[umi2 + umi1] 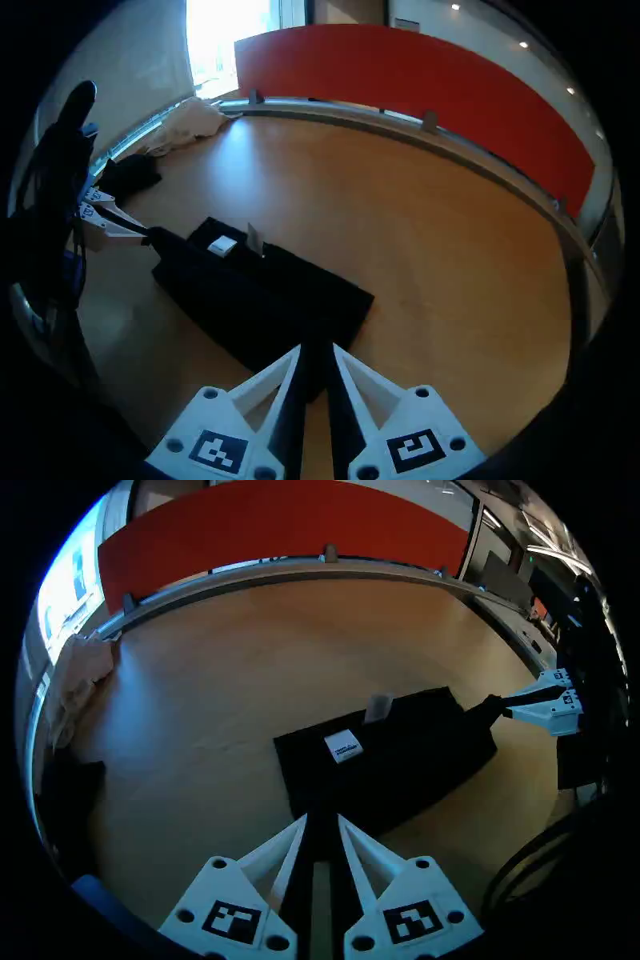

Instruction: Fold towel

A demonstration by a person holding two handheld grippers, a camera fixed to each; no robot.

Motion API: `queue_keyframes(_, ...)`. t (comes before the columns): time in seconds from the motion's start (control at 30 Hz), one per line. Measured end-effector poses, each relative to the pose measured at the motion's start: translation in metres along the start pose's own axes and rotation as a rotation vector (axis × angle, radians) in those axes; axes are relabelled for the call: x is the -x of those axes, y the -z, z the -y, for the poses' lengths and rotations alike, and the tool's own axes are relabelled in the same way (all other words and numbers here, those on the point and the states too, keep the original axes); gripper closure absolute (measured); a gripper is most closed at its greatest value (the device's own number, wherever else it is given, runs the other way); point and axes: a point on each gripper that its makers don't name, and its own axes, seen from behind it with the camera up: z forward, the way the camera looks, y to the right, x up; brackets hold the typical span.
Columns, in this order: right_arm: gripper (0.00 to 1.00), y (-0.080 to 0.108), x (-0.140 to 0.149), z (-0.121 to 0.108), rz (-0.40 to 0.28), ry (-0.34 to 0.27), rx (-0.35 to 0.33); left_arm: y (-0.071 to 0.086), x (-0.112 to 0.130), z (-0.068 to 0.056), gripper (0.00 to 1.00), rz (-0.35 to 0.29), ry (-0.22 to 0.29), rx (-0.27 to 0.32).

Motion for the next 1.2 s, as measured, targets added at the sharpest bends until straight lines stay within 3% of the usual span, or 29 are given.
queue_keyframes(0.37,0.85,-0.024,0.003,-0.009,0.016,-0.04,0.005,-0.03,-0.004,0.008,0.87,0.0,0.013,-0.019)
queue_keyframes(0.7,0.8,-0.044,0.001,-0.018,0.022,-0.066,0.025,-0.05,-0.011,0.018,0.84,-0.005,0.033,-0.041)
queue_keyframes(0.97,0.76,-0.051,-0.001,-0.027,0.024,-0.089,0.06,-0.06,-0.018,0.022,0.78,-0.007,0.019,-0.051)
queue_keyframes(1.03,0.76,-0.052,-0.001,-0.029,0.025,-0.094,0.068,-0.061,-0.02,0.024,0.76,-0.008,0.015,-0.055)
queue_keyframes(1.2,0.7,-0.052,-0.003,-0.033,0.018,-0.105,0.079,-0.063,-0.024,0.028,0.58,-0.016,0.015,-0.067)
